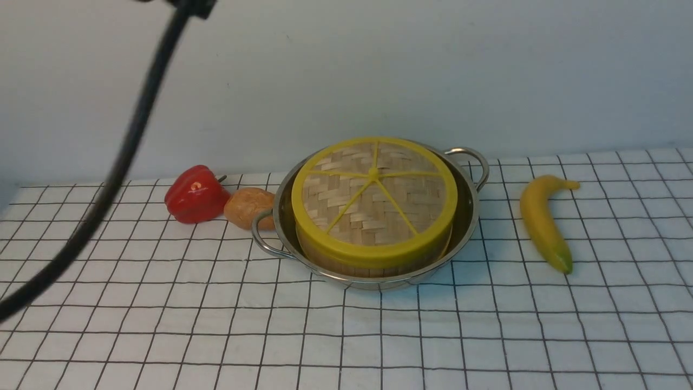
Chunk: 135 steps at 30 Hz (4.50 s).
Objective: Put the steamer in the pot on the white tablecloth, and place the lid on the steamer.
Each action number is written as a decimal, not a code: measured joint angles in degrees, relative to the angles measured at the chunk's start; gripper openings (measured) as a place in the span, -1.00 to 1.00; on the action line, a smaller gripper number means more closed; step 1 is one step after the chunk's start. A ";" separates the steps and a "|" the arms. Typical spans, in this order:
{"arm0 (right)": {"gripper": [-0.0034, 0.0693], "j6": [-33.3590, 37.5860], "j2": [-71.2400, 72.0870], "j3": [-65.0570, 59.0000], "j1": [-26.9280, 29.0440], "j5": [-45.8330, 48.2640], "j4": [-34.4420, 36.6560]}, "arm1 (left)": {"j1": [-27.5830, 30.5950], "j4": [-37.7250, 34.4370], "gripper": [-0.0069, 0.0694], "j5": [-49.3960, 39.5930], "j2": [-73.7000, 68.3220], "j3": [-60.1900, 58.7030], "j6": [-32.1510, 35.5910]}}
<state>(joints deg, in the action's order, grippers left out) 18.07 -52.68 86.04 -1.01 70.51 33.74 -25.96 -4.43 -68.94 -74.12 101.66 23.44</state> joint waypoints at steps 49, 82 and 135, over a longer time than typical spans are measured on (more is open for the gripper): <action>-0.43 9.27 21.59 -50.10 0.00 -26.87 -1.13 | 2.81 -0.01 -0.81 61.01 49.25 -81.29 -8.28; -0.26 9.01 21.59 -50.10 0.00 -26.87 -1.13 | 28.09 2.29 -0.65 50.36 74.14 -102.10 -8.45; -0.25 9.45 52.41 -84.36 5.73 -52.08 -8.55 | 28.09 2.23 -0.40 50.34 74.14 -102.10 -8.50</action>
<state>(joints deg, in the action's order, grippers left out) 27.52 -0.27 1.68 4.72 18.43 25.20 2.13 -2.19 -18.60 0.02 -0.45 14.94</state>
